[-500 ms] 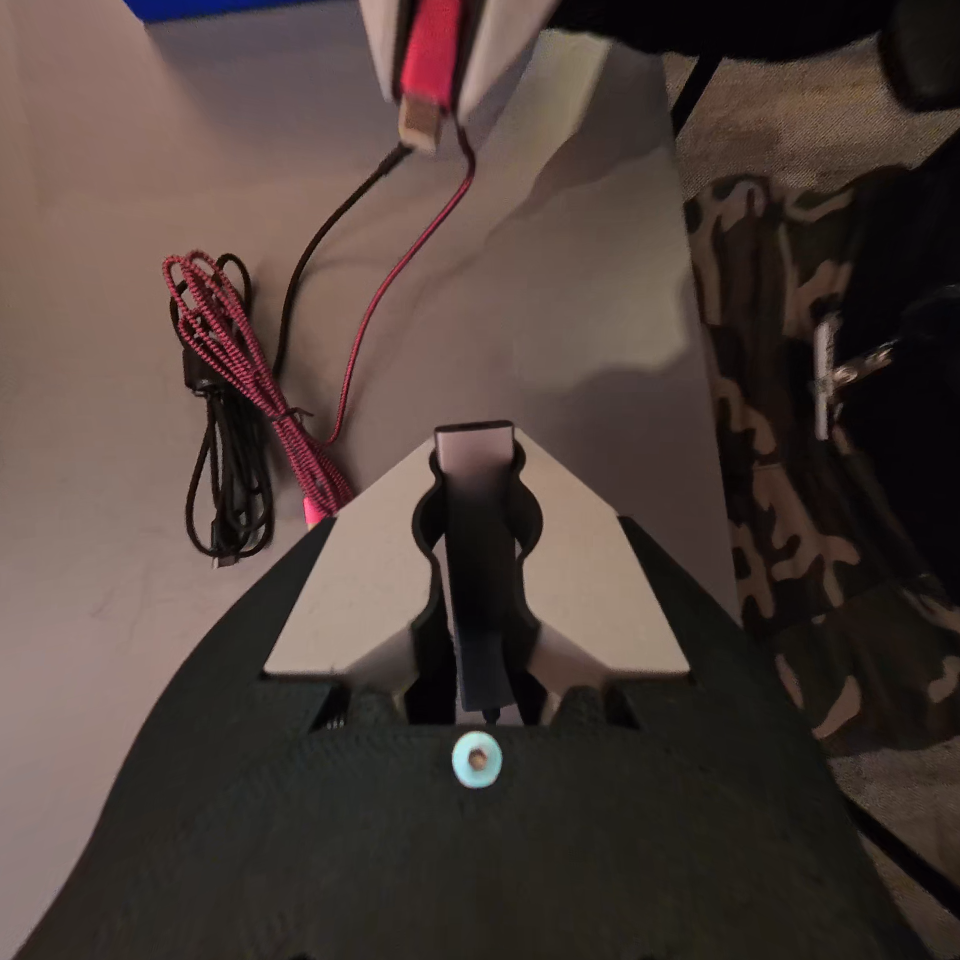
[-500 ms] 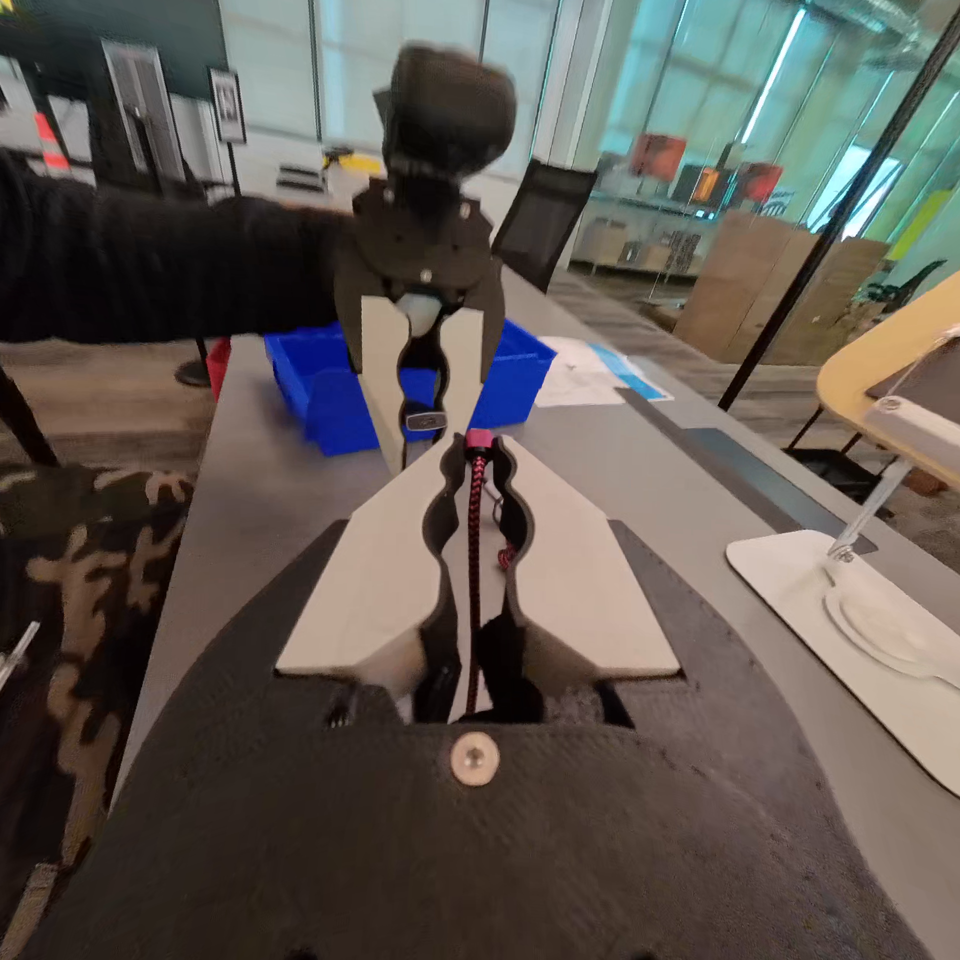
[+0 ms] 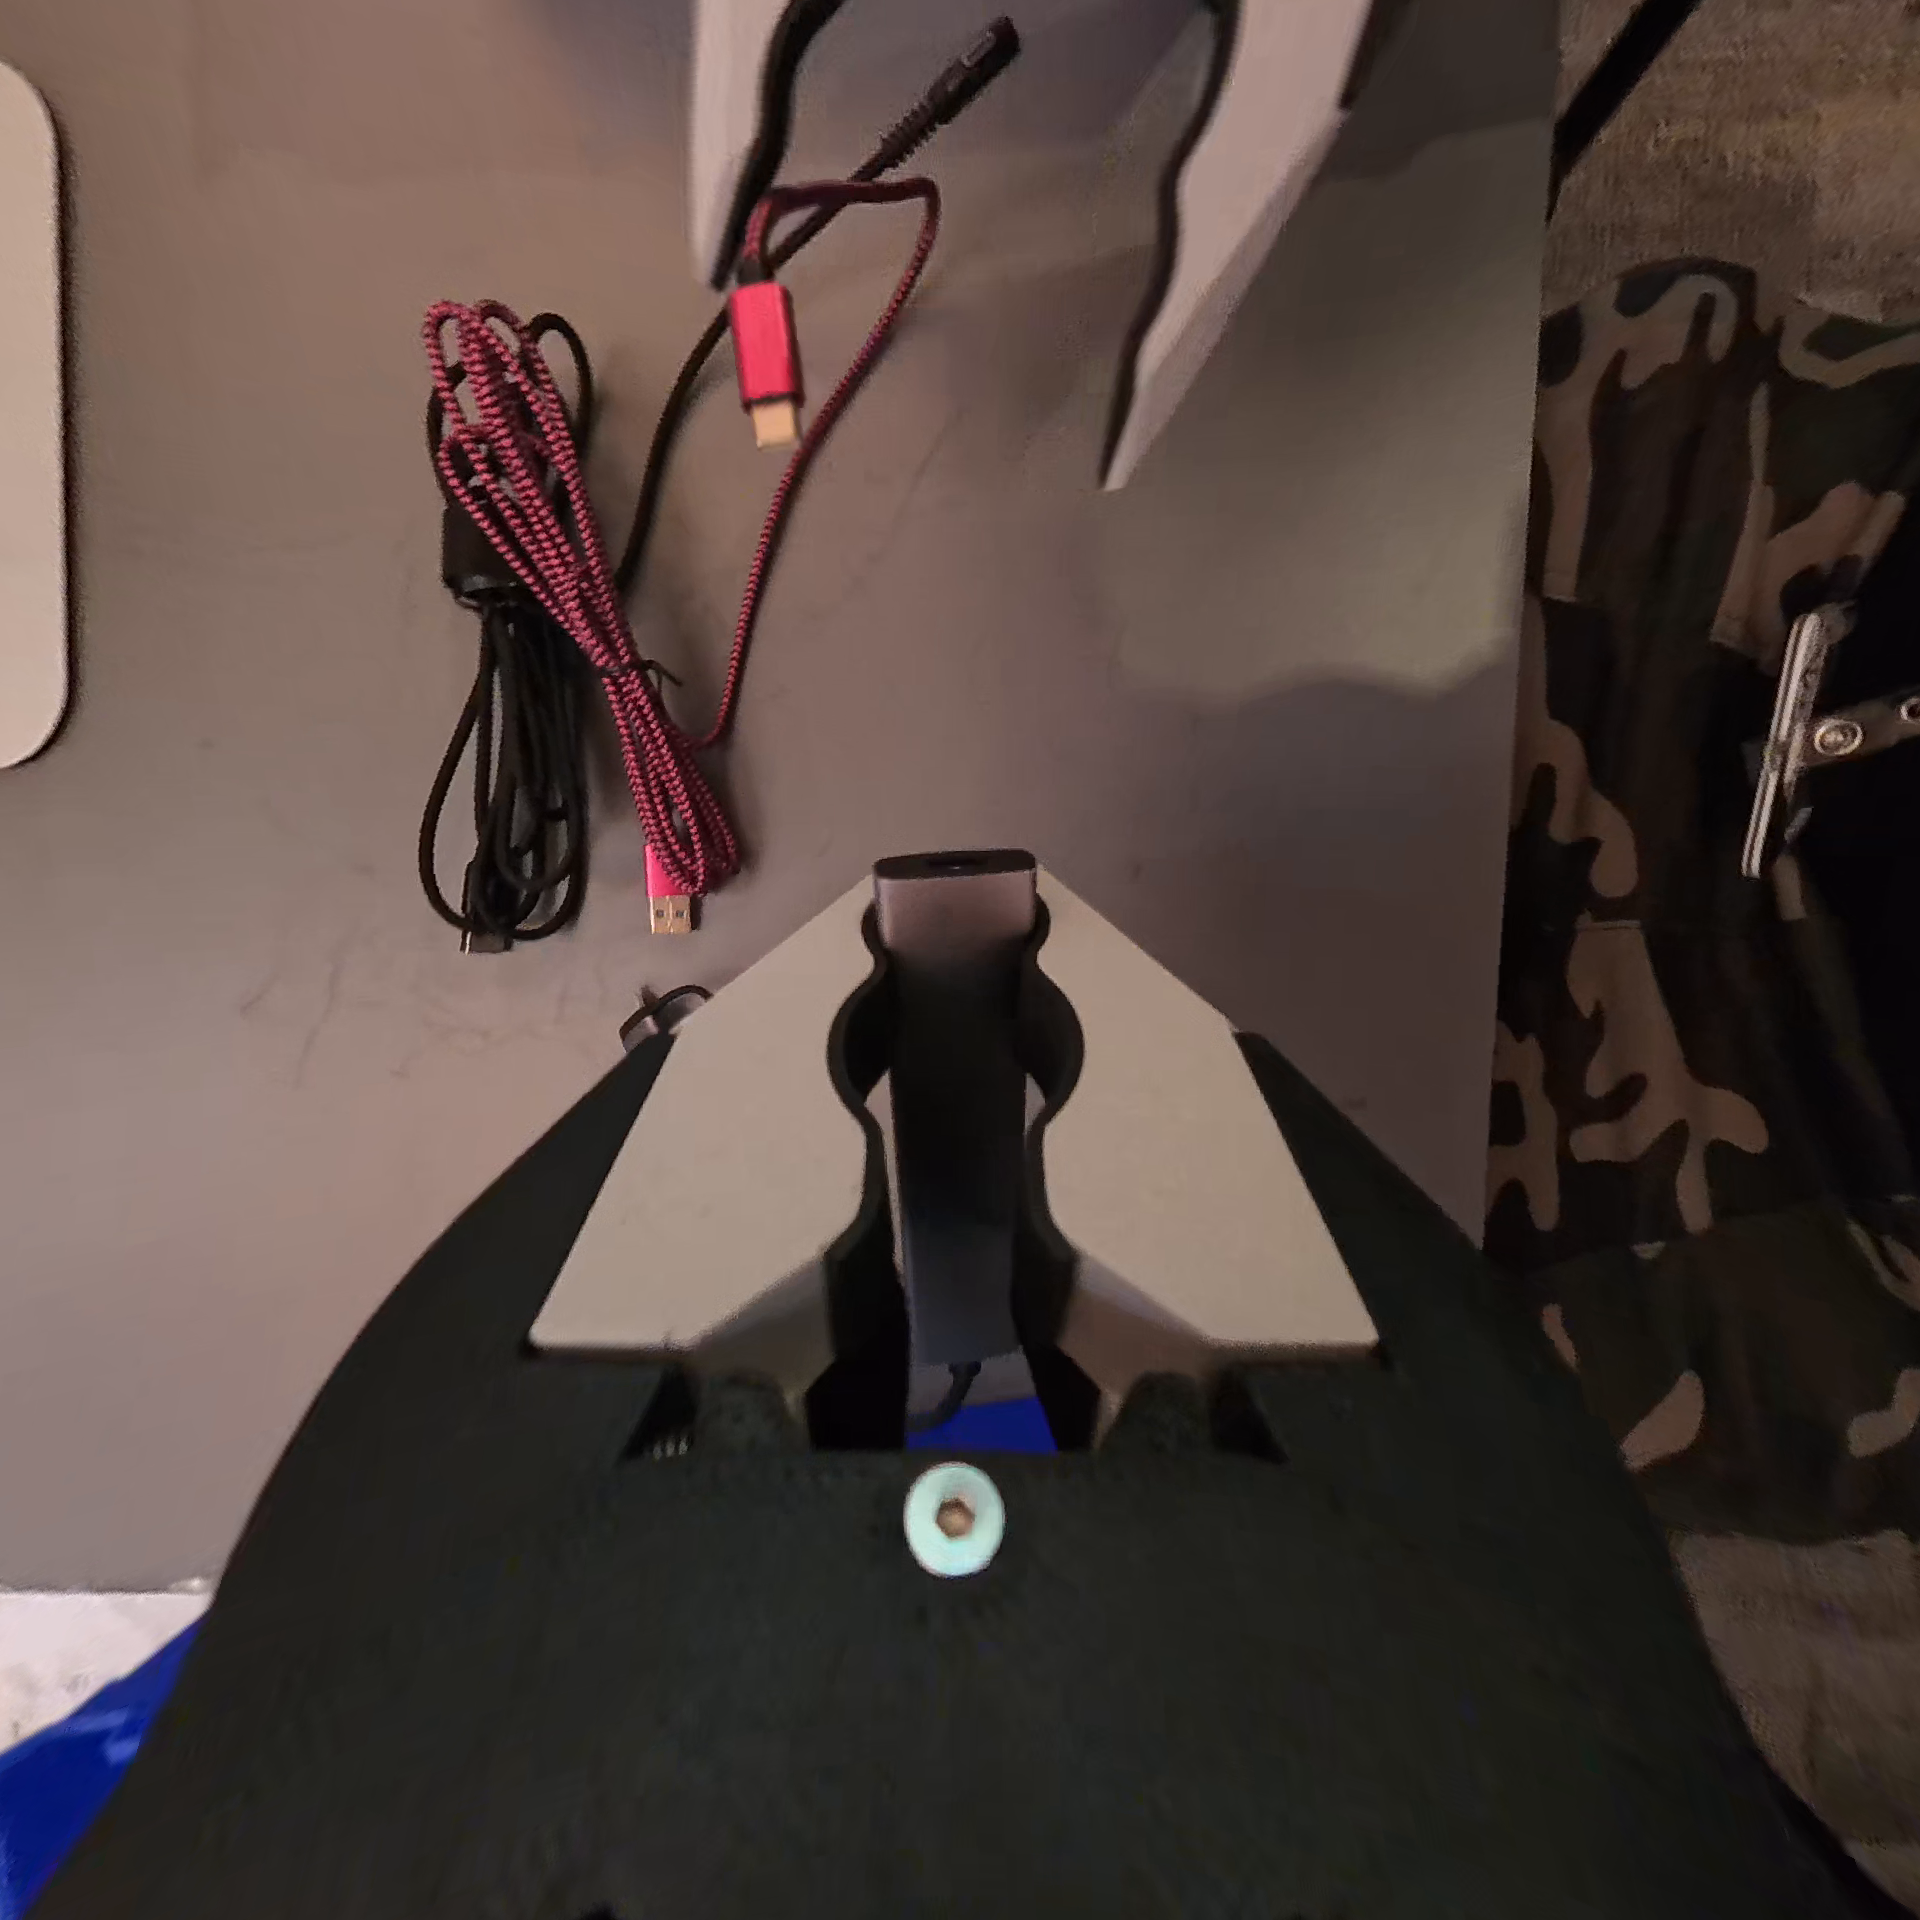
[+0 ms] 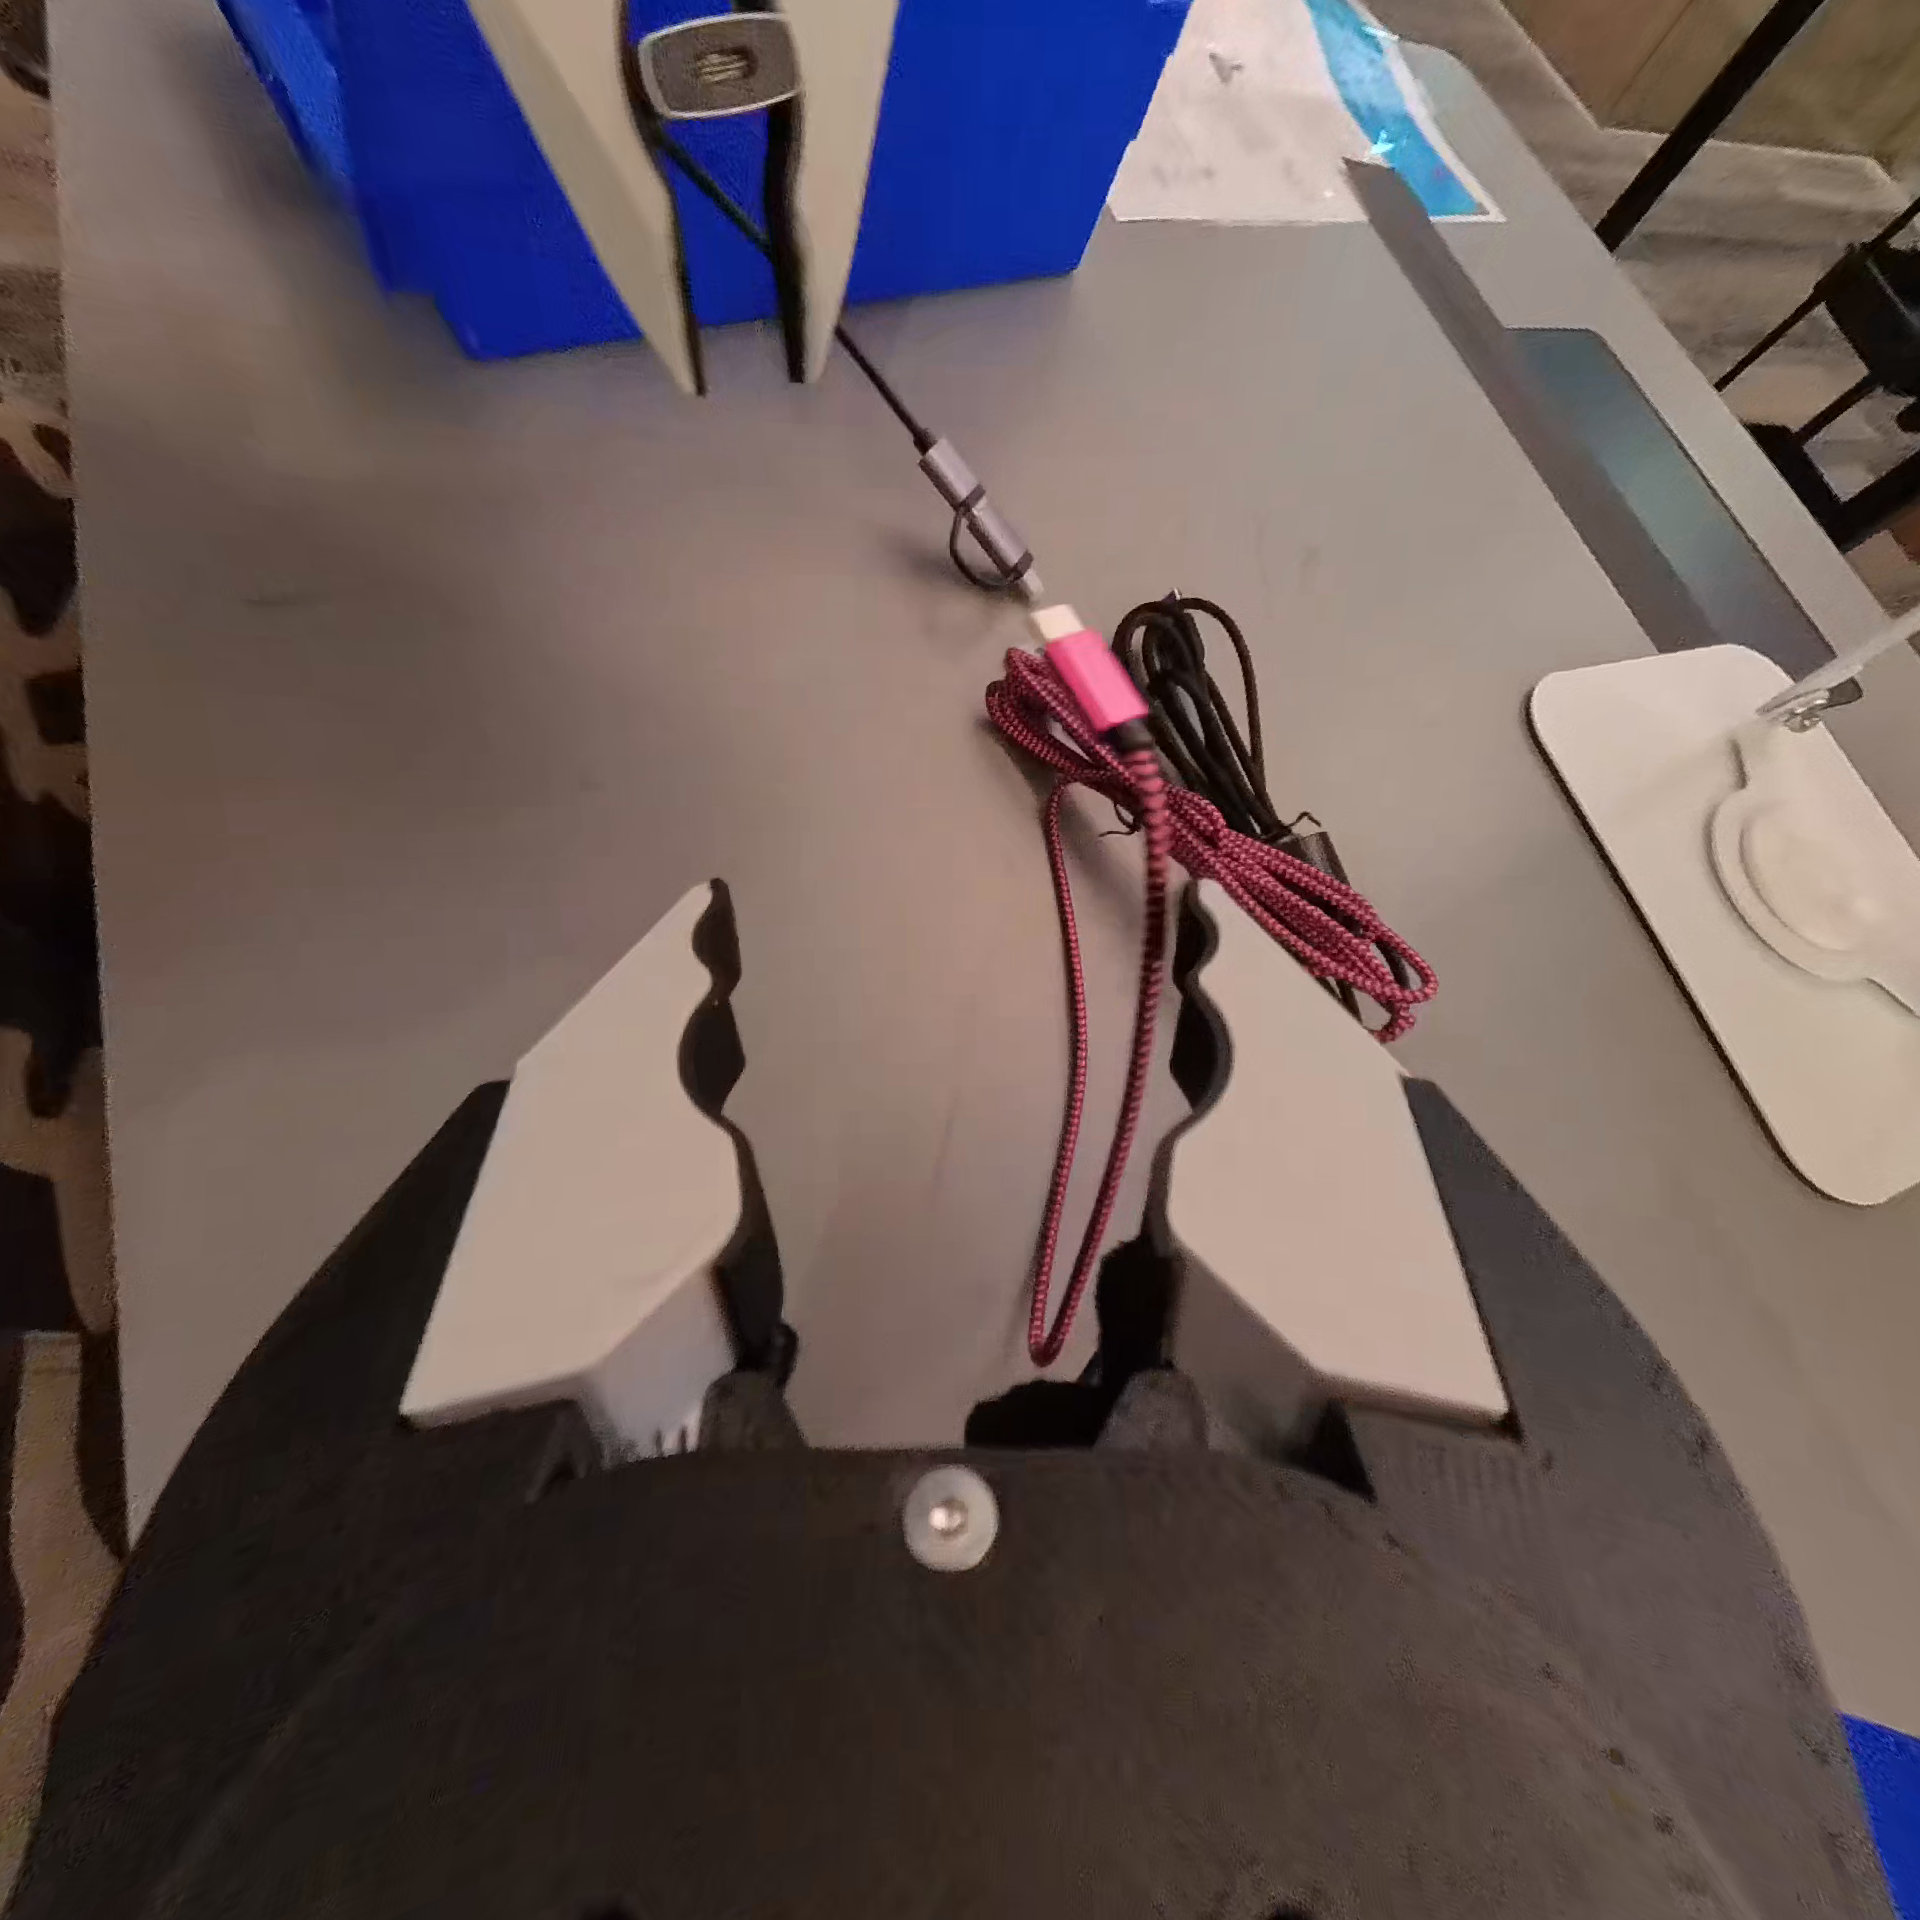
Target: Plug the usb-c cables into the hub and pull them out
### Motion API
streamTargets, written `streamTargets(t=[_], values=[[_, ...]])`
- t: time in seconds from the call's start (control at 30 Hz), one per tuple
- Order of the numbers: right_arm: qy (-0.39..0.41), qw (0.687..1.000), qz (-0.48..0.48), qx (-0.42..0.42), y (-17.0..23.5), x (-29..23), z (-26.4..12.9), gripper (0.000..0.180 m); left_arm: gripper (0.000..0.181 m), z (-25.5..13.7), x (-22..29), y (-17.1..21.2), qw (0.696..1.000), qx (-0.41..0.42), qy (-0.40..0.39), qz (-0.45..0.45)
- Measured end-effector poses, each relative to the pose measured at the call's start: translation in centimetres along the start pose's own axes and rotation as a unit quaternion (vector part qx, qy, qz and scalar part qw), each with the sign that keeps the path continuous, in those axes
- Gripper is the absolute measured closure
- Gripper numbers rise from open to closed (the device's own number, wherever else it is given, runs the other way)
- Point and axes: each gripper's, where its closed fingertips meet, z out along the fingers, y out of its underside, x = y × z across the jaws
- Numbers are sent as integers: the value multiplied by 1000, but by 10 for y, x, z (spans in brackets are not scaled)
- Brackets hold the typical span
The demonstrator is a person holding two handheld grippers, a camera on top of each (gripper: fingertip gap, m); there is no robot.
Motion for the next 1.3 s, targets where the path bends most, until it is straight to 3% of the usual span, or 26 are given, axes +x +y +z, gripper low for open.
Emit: streamTargets(t=[0.03, 0.17, 0.23, 0.4, 0.53, 0.7, 0.83, 0.93, 1.1, 1.23, 1.3], values=[[2, 1000, -1, 6, -4, -1, -3, 97, 165, -1, -2, -1, 1000, 7, -6, -8], [35, 997, -33, 54, -32, -3, -21, 116, 165, -5, -7, -13, 996, 63, -15, -66], [-17, 997, -17, 76, -46, -22, -21, 117, 165, -9, -9, -22, 989, 103, -12, -104], [-64, 993, 27, 97, -60, -49, 12, 114, 164, -20, -15, -55, 953, 220, 9, -206], [-97, 982, 97, 133, -71, -58, 39, 103, 165, -20, -29, -69, 918, 278, -18, -283], [-123, 963, 163, 174, -83, -59, 54, 125, 164, -15, -39, -76, 883, 316, -39, -344], [-143, 954, 196, 178, -84, -57, 55, 157, 164, -11, -42, -78, 876, 325, -53, -354], [-147, 954, 206, 160, -77, -57, 55, 160, 164, -7, -42, -75, 880, 315, -59, -352], [-238, 934, 243, 111, -56, -81, 53, 170, 160, 10, -30, -56, 892, 269, -39, -362], [-270, 927, 250, 65, -32, -100, 55, 172, 139, 26, -19, -37, 892, 244, -35, -378], [-289, 920, 261, 46, -23, -106, 53, 172, 142, 30, -15, -31, 891, 243, -33, -381]])
